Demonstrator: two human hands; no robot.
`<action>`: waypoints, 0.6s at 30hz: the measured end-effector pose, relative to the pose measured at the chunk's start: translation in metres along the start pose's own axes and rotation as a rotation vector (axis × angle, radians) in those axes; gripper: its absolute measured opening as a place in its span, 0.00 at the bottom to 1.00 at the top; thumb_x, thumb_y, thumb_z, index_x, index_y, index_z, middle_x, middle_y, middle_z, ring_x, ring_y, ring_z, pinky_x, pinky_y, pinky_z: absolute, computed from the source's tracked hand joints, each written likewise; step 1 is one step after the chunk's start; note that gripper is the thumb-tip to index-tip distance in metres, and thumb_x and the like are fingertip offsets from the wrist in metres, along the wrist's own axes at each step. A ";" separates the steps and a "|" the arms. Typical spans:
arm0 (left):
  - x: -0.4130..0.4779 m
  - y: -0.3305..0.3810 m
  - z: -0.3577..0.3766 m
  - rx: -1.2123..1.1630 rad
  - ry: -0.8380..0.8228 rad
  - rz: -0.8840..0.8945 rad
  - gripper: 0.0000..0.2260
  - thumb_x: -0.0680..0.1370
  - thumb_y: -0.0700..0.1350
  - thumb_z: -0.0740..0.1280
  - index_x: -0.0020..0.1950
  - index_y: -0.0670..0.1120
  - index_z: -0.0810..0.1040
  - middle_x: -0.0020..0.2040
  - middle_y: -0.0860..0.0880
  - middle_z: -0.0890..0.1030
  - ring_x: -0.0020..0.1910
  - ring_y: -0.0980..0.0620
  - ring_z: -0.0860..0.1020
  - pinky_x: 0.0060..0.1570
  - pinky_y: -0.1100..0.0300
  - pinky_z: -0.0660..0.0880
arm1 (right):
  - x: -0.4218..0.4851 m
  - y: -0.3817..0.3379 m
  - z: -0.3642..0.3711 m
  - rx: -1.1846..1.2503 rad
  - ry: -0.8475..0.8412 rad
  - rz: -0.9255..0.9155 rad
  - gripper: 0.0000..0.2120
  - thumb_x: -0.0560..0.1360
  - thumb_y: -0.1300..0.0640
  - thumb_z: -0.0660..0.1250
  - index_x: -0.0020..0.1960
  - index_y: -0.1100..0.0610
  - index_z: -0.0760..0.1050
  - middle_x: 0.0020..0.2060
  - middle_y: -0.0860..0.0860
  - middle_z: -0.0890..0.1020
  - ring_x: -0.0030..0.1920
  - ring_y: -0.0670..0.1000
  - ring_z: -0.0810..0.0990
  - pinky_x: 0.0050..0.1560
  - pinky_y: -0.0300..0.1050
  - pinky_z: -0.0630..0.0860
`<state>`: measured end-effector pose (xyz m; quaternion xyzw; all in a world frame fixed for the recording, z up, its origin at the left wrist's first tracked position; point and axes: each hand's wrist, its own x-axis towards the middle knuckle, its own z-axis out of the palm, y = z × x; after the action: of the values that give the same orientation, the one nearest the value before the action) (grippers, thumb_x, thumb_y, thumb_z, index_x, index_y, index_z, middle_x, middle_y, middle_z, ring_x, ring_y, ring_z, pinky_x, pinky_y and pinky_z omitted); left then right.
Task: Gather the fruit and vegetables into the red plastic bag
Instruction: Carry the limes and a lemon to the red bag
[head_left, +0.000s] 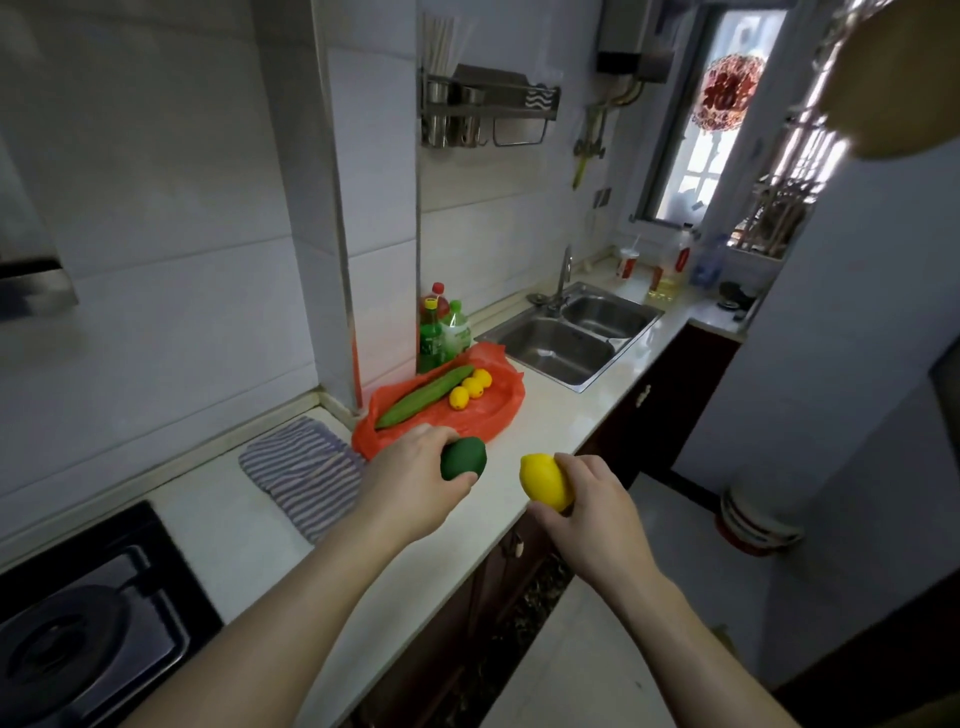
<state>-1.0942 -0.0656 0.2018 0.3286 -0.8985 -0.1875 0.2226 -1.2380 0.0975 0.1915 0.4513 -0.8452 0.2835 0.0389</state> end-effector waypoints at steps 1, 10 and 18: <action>0.007 0.002 0.004 0.006 0.001 0.000 0.19 0.71 0.59 0.70 0.60 0.56 0.76 0.52 0.56 0.77 0.49 0.54 0.76 0.47 0.54 0.76 | 0.008 0.005 0.002 0.008 -0.004 -0.002 0.30 0.69 0.43 0.72 0.67 0.51 0.69 0.57 0.46 0.73 0.55 0.49 0.73 0.49 0.38 0.66; 0.087 -0.016 0.050 -0.037 0.003 -0.069 0.19 0.72 0.59 0.69 0.60 0.55 0.75 0.53 0.55 0.76 0.50 0.53 0.76 0.47 0.52 0.77 | 0.099 0.038 0.044 0.032 -0.081 -0.060 0.29 0.69 0.42 0.71 0.66 0.50 0.70 0.58 0.45 0.73 0.54 0.49 0.73 0.50 0.38 0.67; 0.180 -0.068 0.078 -0.027 0.037 -0.215 0.20 0.71 0.56 0.71 0.61 0.52 0.77 0.54 0.51 0.78 0.51 0.51 0.77 0.47 0.56 0.74 | 0.212 0.057 0.111 0.024 -0.181 -0.178 0.24 0.70 0.41 0.70 0.62 0.49 0.72 0.53 0.46 0.76 0.51 0.50 0.73 0.48 0.43 0.69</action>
<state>-1.2235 -0.2204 0.1543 0.4234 -0.8512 -0.2162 0.2223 -1.3870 -0.0917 0.1415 0.5485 -0.7985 0.2473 -0.0180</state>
